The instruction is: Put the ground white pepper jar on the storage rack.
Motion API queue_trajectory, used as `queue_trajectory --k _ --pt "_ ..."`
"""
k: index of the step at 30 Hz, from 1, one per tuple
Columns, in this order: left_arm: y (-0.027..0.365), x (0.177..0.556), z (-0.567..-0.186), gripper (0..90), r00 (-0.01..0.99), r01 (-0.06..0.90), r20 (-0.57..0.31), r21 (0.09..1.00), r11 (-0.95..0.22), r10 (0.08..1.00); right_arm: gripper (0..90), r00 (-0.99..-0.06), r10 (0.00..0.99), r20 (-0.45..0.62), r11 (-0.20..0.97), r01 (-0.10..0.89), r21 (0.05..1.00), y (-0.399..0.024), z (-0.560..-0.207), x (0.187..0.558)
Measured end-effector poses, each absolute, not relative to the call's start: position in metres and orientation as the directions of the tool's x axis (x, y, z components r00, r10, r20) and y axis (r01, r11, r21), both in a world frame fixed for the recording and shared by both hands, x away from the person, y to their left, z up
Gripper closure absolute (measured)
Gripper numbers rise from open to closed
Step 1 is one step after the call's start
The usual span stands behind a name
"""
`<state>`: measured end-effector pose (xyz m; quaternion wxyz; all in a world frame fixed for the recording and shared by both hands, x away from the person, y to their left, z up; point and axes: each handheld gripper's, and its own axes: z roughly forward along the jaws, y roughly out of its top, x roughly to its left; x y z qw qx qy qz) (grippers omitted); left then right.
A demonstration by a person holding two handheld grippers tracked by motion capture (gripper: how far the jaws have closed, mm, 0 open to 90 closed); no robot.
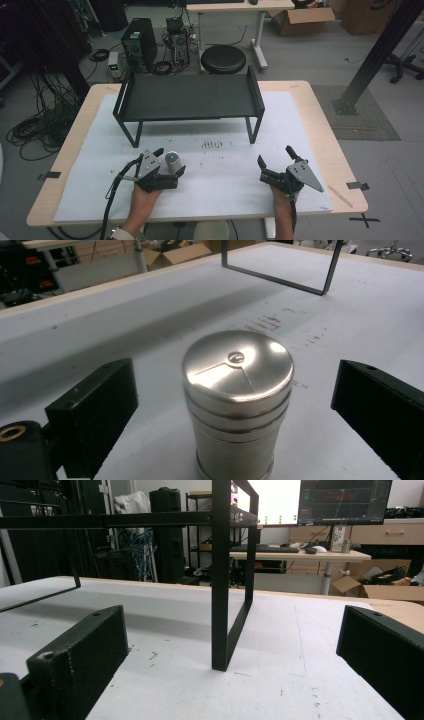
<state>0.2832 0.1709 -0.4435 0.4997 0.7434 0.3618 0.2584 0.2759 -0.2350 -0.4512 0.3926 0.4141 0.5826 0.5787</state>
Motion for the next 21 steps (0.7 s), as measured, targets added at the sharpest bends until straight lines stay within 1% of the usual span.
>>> queue_trajectory --k 5,10,11,12,17,18,19,21 --pt "0.1725 0.2832 -0.4441 8.5 0.601 0.281 0.006 0.935 -0.218 0.799 0.0 -0.349 0.937 0.022 -0.014 0.027 1.0 -0.2351 -0.4512 0.2758" --pt "0.1728 0.2834 -0.4442 16.0 0.611 0.28 0.004 0.934 -0.221 0.791 0.0 -0.349 0.937 0.022 -0.014 0.026 1.0 -0.2352 -0.4512 0.2757" --pt "0.173 0.2837 -0.4442 16.0 0.616 0.282 0.001 0.934 -0.221 0.788 0.0 -0.349 0.937 0.022 -0.014 0.026 1.0 -0.2352 -0.4512 0.2757" --pt "0.1735 0.2845 -0.4442 19.9 0.624 0.285 -0.004 0.932 -0.223 0.781 0.0 -0.349 0.937 0.022 -0.013 0.026 1.0 -0.2352 -0.4512 0.2757" --pt "0.1734 0.2847 -0.4443 30.1 0.631 0.287 -0.008 0.932 -0.224 0.776 0.0 -0.349 0.937 0.021 -0.013 0.026 1.0 -0.2351 -0.4512 0.2757" --pt "0.1732 0.2847 -0.4443 30.1 0.632 0.286 -0.006 0.931 -0.227 0.775 0.0 -0.349 0.937 0.021 -0.013 0.026 1.0 -0.2351 -0.4512 0.2757" --pt "0.1728 0.2846 -0.4443 34.3 0.638 0.283 -0.001 0.93 -0.233 0.77 0.0 -0.349 0.937 0.022 -0.014 0.027 1.0 -0.2351 -0.4513 0.2756" --pt "0.1725 0.2846 -0.4443 36.8 0.639 0.283 0.001 0.93 -0.236 0.769 0.0 -0.349 0.937 0.022 -0.013 0.026 1.0 -0.2351 -0.4513 0.2756"
